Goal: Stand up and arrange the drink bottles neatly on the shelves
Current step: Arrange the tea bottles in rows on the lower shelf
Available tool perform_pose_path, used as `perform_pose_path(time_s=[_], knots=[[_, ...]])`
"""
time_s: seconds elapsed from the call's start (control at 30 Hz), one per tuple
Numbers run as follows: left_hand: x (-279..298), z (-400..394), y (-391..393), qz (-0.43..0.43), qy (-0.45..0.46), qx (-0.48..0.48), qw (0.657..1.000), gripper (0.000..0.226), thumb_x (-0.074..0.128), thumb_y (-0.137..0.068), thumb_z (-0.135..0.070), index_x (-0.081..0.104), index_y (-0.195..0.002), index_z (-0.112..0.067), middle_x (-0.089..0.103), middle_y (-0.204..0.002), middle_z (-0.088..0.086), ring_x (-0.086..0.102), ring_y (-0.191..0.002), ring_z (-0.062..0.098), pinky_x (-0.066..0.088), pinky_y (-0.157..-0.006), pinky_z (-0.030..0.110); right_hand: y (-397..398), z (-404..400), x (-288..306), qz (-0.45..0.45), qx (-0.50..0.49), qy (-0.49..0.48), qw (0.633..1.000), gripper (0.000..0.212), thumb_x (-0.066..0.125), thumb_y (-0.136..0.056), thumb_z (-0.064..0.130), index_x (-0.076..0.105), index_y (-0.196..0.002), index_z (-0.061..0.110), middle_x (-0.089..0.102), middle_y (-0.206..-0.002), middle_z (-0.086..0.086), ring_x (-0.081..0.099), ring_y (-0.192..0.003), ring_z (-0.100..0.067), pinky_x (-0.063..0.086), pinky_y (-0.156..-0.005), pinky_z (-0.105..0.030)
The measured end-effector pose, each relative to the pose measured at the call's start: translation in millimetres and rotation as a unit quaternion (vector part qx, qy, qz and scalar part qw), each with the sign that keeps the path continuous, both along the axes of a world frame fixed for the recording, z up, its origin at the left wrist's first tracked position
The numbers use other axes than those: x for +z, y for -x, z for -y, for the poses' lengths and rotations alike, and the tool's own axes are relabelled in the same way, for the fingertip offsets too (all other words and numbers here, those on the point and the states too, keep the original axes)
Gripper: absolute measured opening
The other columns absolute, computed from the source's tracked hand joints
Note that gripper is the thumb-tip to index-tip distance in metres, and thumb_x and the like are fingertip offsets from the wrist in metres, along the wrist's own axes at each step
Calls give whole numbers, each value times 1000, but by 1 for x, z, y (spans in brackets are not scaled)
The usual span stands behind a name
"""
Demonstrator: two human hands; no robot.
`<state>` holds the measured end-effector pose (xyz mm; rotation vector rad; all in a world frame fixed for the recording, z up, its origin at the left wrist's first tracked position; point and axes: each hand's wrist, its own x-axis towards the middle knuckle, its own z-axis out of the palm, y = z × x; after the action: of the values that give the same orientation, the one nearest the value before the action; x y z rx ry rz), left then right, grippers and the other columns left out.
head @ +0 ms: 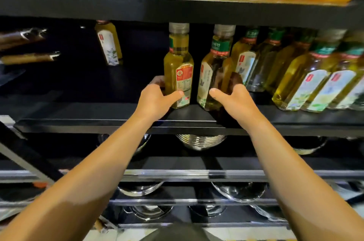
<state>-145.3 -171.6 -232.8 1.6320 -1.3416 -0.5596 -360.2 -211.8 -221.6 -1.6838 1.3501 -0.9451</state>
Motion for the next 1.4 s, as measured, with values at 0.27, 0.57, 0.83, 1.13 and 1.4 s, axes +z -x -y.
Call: perform_pose_path(time_s=[0.27, 0.57, 0.83, 1.13, 1.4], knots=[[3, 3, 80, 47, -26, -4, 999, 22, 72, -87, -38, 53, -81, -26, 61, -86, -11, 57, -78, 4, 48, -67, 23, 44, -16, -3, 39, -96, 110, 989, 58, 76, -68, 53, 42, -104, 22, 55, -114, -4, 58, -106, -16, 54, -88, -40], [-3, 11, 92, 29, -38, -21, 999, 30, 68, -89, -36, 48, -99, -15, 58, -97, -4, 59, -91, 9, 56, -76, 32, 82, -11, 1, -11, -102, 116, 988, 34, 69, -88, 34, 45, -100, 14, 58, -107, 0, 58, -94, -10, 47, -69, -21], [30, 7, 135, 34, 97, 70, 992, 52, 70, -65, -66, 53, -89, -24, 50, -133, 18, 40, -135, 29, 48, -102, 41, 77, -13, -2, 2, -177, 217, 960, 44, 69, -83, 36, 43, -106, 8, 47, -107, -4, 49, -96, -17, 41, -75, -27], [48, 16, 128, 47, 14, 11, 999, 38, 71, -85, -28, 57, -115, -11, 45, -140, 5, 36, -138, 24, 32, -106, 27, 70, -10, 1, -50, -208, 234, 948, 54, 75, -80, 41, 39, -107, 11, 39, -104, -1, 41, -92, -12, 31, -59, -15], [33, 21, 119, 35, 136, 16, 990, 43, 73, -78, -42, 59, -112, -19, 48, -129, 5, 52, -98, -3, 41, -71, 0, 69, -9, -1, -39, -210, 231, 949, 52, 75, -81, 40, 38, -104, 12, 39, -103, -2, 41, -93, -14, 32, -64, -14]])
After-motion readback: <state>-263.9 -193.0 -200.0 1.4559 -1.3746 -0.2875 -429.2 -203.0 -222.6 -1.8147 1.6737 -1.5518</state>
